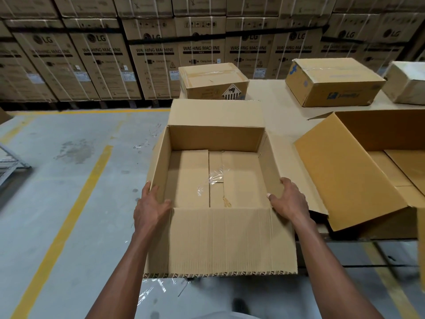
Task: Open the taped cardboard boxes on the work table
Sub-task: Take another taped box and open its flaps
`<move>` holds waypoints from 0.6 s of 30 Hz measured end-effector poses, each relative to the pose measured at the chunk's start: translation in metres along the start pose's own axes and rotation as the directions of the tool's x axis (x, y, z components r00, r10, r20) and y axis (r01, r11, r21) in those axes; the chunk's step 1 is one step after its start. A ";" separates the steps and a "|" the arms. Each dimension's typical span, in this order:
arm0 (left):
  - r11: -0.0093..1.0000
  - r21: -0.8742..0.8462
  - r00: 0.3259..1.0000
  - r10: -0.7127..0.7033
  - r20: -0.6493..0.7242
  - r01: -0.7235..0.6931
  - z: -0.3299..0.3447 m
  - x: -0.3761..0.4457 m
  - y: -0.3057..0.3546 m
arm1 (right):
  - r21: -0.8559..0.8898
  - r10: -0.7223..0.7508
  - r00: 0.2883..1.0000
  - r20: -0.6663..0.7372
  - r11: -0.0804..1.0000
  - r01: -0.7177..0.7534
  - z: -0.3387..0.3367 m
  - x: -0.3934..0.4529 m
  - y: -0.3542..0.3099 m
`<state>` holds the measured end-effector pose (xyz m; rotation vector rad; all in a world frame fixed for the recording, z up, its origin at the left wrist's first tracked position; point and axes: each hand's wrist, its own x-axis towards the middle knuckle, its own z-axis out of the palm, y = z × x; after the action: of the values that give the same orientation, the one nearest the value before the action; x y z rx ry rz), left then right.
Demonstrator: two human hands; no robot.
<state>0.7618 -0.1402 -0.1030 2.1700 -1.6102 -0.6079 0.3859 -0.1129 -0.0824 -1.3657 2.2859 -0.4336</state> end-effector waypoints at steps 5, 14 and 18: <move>0.999 -0.026 0.999 0.040 -0.002 -0.040 0.000 -0.002 -0.004 | 0.120 0.007 1.000 0.007 0.993 -0.008 0.001 -0.001 0.001; 1.000 -0.016 1.000 0.026 -0.007 -0.026 0.002 0.002 -0.004 | 0.075 0.018 1.000 -0.009 0.997 -0.017 0.010 -0.007 0.002; 0.997 -0.048 0.998 0.060 0.012 -0.059 0.000 0.002 -0.005 | 0.098 0.012 0.999 -0.037 0.995 -0.008 0.013 -0.009 0.002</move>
<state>0.7668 -0.1407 -0.1058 2.0805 -1.6442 -0.6370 0.3948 -0.1044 -0.0925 -1.3085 2.2688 -0.5644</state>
